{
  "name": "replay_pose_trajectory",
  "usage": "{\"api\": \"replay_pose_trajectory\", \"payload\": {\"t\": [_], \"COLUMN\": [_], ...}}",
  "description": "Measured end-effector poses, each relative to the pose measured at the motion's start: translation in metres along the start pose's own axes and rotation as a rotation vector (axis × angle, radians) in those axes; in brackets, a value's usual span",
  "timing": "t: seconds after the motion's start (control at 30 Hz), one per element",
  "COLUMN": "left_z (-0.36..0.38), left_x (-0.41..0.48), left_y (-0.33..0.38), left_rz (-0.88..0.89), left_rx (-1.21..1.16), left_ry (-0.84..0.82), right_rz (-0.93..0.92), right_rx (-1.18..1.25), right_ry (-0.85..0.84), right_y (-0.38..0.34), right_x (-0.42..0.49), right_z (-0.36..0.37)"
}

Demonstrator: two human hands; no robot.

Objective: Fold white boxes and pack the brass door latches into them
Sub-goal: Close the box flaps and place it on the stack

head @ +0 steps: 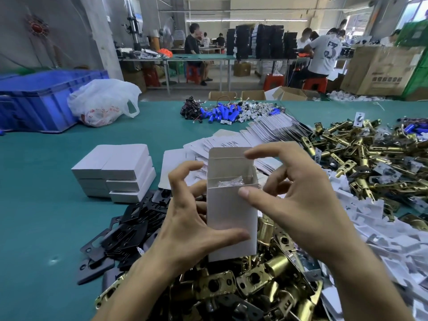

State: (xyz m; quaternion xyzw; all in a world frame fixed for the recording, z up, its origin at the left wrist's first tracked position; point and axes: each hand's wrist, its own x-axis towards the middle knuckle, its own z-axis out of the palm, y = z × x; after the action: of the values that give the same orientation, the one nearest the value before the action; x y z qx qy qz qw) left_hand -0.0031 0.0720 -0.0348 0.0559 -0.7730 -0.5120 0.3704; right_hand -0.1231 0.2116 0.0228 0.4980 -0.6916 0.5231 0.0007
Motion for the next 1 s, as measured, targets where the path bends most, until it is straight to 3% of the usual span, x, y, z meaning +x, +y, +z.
{"api": "replay_pose_trajectory", "payload": {"t": [0.27, 0.63, 0.8, 1.0], "left_z": [-0.001, -0.002, -0.002, -0.003], "left_x": [0.000, 0.000, 0.000, 0.002], "left_y": [-0.004, 0.002, 0.002, 0.002], "left_rz": [0.071, 0.036, 0.000, -0.043], "left_rx": [-0.017, 0.097, 0.078, -0.035], "left_ry": [0.004, 0.009, 0.045, 0.103], "right_rz": [0.230, 0.146, 0.075, 0.025], "right_rx": [0.302, 0.365, 0.311, 0.470], "right_ry": [-0.037, -0.188, -0.115, -0.027], "right_y": [0.022, 0.031, 0.031, 0.028], "right_x": [-0.002, 0.001, 0.003, 0.003], "right_z": [0.002, 0.009, 0.014, 0.022]}}
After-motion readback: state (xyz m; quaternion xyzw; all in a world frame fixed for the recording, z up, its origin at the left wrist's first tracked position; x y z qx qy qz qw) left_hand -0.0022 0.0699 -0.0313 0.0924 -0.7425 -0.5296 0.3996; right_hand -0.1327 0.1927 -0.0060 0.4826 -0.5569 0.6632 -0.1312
